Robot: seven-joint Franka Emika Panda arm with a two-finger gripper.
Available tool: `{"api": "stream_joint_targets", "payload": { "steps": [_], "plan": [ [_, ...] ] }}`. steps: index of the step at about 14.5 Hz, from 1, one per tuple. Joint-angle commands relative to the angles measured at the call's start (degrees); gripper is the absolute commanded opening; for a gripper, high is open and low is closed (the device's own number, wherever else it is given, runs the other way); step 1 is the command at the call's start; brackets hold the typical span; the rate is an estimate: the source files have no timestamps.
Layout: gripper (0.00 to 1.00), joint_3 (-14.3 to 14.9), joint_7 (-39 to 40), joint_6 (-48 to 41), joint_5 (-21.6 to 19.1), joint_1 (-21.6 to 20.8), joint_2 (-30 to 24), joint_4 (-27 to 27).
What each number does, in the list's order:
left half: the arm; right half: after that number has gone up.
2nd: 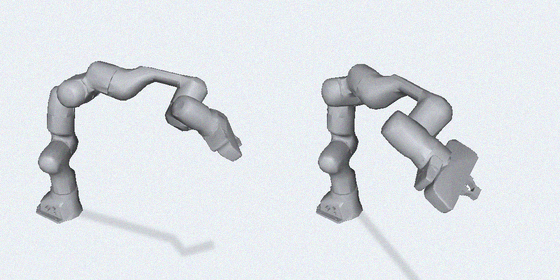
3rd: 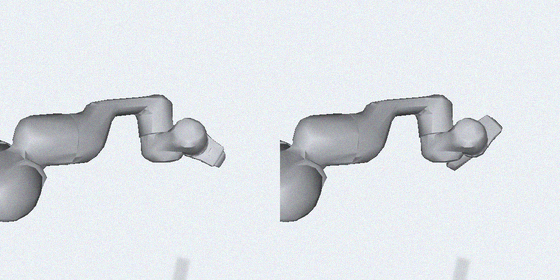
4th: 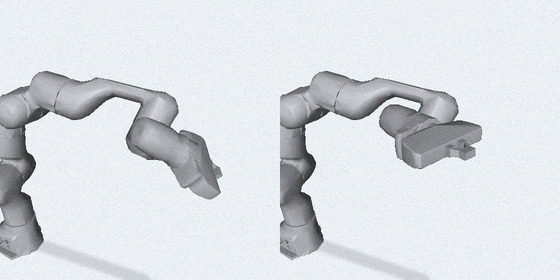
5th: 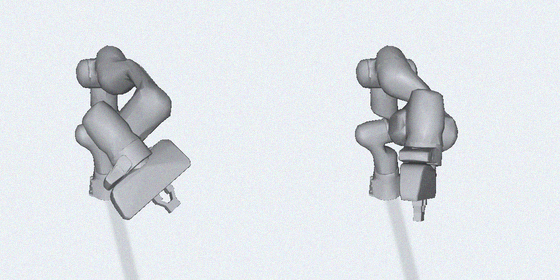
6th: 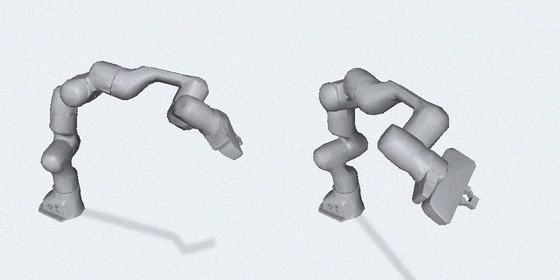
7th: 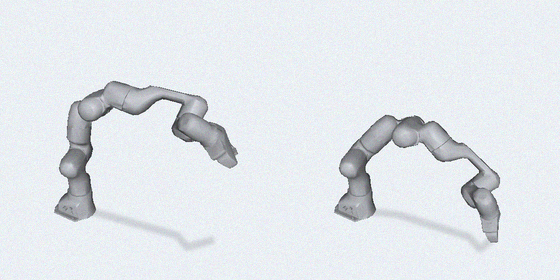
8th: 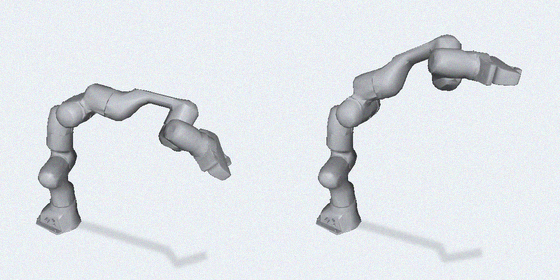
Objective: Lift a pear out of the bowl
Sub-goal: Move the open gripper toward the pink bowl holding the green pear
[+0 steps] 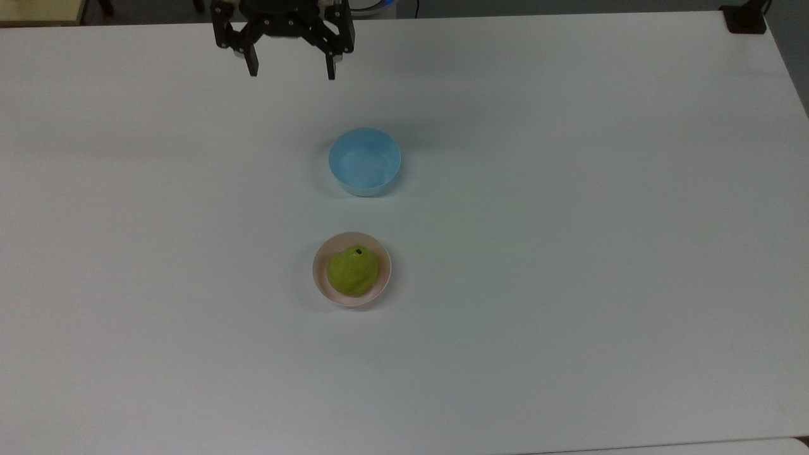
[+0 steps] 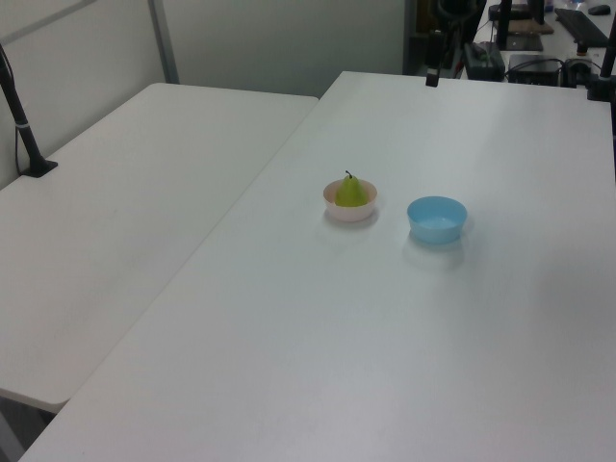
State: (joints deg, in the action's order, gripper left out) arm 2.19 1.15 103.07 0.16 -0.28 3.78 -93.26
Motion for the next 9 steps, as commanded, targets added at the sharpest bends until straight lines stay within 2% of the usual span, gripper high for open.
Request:
{"api": "stream_joint_targets", "payload": {
  "steps": [1,5,9],
  "plan": [
    [1.0,0.19,1.76,5.03,-1.22,-0.33,4.73,2.09],
    [1.0,-0.6,1.84,5.91,-0.86,-0.77,12.03,6.59],
    [1.0,-0.61,1.23,11.44,-0.51,-3.14,15.72,6.51]
  ]
}}
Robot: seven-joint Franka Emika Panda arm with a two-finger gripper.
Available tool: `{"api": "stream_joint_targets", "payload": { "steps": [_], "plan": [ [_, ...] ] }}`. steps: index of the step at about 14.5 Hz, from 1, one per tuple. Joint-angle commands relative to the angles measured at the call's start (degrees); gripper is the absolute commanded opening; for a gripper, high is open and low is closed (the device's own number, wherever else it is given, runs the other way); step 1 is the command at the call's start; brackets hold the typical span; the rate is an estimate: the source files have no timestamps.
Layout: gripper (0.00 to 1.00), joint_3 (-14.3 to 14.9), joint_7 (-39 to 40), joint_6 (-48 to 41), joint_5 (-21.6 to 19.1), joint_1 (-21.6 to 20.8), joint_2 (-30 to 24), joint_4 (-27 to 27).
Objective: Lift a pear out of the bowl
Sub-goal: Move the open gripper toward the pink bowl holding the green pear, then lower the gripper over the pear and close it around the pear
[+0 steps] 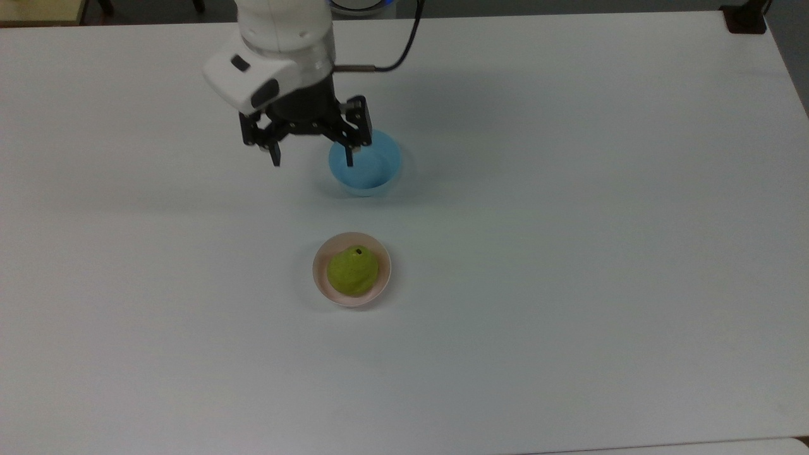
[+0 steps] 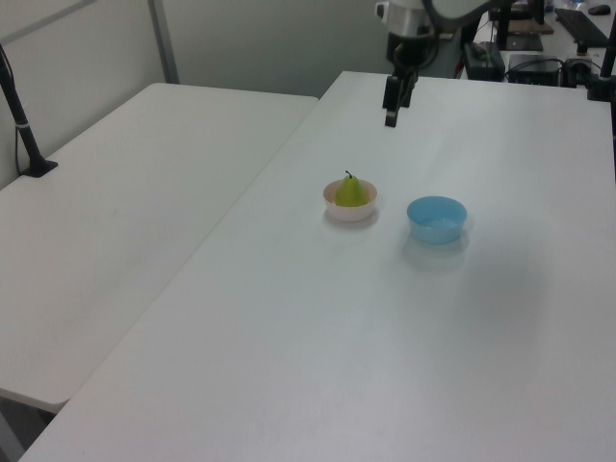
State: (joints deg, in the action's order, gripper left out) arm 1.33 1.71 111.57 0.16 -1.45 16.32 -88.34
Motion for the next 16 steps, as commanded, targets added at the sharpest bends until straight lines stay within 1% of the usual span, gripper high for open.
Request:
{"api": "stream_joint_targets", "payload": {
  "steps": [1,7,9,11,14,16],
  "plan": [
    [1.0,0.25,0.58,4.0,-0.43,-2.33,4.06,1.59],
    [1.0,0.25,1.1,10.41,-0.42,-2.42,8.81,1.5],
    [1.0,0.25,1.1,13.31,0.54,-3.12,10.39,1.42],
    [0.96,0.25,0.84,15.25,1.16,-3.21,11.71,1.33],
    [0.96,0.25,0.58,17.88,1.94,-3.82,13.47,1.24],
    [0.93,0.25,0.58,19.73,2.04,-4.0,14.78,1.15]
  ]
}}
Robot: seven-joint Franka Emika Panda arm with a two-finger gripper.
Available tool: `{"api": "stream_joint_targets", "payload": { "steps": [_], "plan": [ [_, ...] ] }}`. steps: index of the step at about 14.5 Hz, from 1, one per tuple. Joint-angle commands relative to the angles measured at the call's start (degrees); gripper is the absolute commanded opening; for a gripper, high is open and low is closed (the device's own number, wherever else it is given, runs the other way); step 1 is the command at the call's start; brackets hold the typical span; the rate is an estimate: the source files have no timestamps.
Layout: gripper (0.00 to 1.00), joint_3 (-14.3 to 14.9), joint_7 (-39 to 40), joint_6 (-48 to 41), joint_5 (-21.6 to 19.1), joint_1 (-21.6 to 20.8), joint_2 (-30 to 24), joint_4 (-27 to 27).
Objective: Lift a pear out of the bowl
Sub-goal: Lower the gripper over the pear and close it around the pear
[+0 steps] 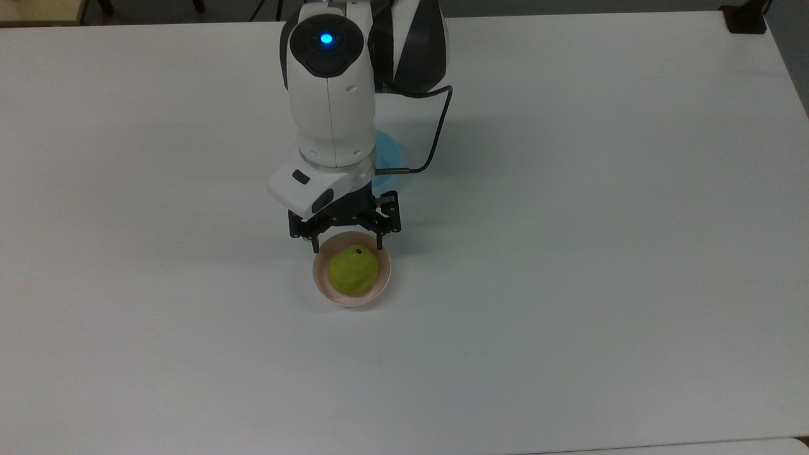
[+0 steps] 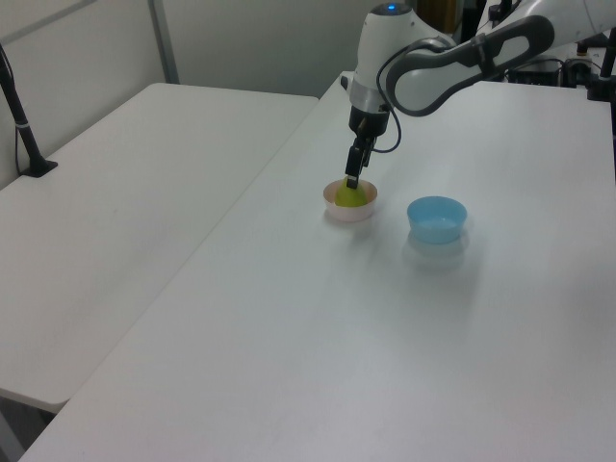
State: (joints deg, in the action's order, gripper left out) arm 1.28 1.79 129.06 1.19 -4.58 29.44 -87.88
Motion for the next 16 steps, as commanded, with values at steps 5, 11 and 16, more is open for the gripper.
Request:
{"api": "stream_joint_targets", "payload": {
  "steps": [5,11,16],
  "plan": [
    [0.88,0.3,0.41,2.86,2.15,-0.87,3.07,0.78],
    [0.74,0.39,0.41,5.85,3.38,-0.87,4.13,0.7],
    [0.47,0.39,0.41,5.94,4.09,-0.87,4.04,0.61]
  ]
}}
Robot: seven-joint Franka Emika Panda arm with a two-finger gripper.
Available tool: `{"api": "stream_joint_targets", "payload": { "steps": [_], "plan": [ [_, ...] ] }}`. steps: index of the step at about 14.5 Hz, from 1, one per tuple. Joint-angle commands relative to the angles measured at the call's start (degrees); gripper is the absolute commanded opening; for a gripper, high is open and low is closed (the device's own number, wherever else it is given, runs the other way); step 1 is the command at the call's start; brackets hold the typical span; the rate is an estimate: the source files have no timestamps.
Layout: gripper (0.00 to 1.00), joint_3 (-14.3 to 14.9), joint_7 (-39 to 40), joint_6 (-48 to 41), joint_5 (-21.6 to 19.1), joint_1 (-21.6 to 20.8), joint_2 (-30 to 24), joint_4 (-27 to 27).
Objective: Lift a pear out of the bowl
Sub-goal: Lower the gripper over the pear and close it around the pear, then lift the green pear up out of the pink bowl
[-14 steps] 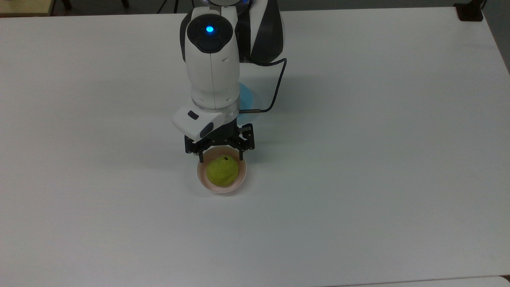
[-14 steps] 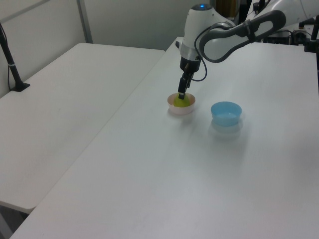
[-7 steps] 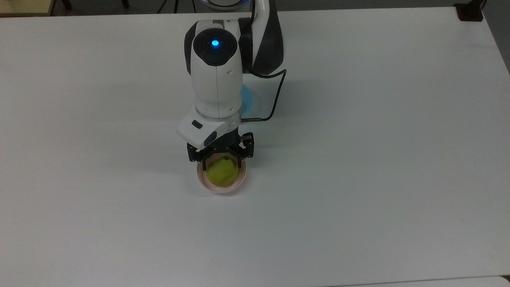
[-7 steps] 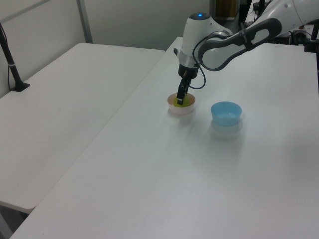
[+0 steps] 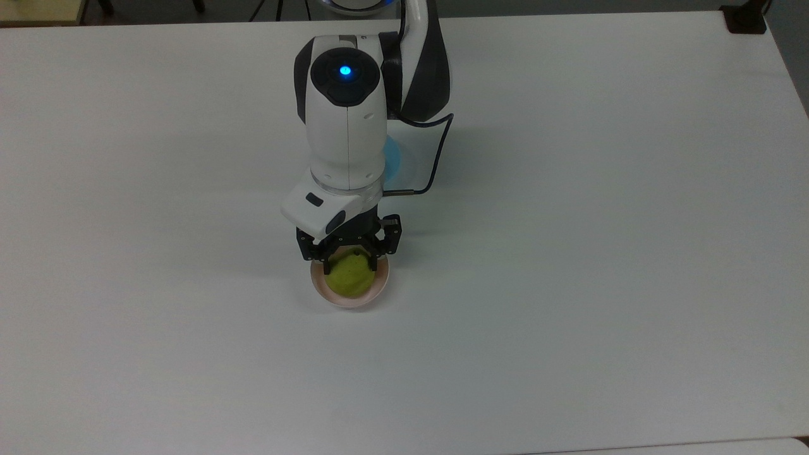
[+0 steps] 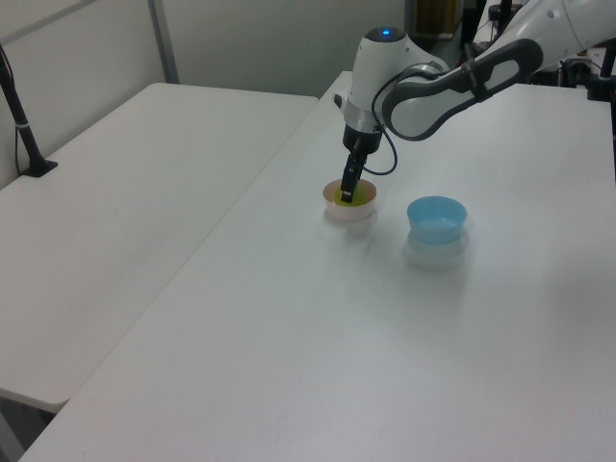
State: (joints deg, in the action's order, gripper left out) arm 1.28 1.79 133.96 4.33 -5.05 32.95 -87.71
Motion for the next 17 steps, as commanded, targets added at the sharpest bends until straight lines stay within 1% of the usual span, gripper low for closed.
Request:
{"api": "stream_joint_targets", "payload": {
  "steps": [1,14,17],
  "plan": [
    [0.46,0.39,0.41,0.95,0.85,-0.4,0.45,0.52],
    [0.45,0.3,0.32,-5.11,-0.2,0.13,-5.7,0.78],
    [0.45,1.18,0.41,-5.11,-0.03,0.22,-5.79,1.13]
  ]
}}
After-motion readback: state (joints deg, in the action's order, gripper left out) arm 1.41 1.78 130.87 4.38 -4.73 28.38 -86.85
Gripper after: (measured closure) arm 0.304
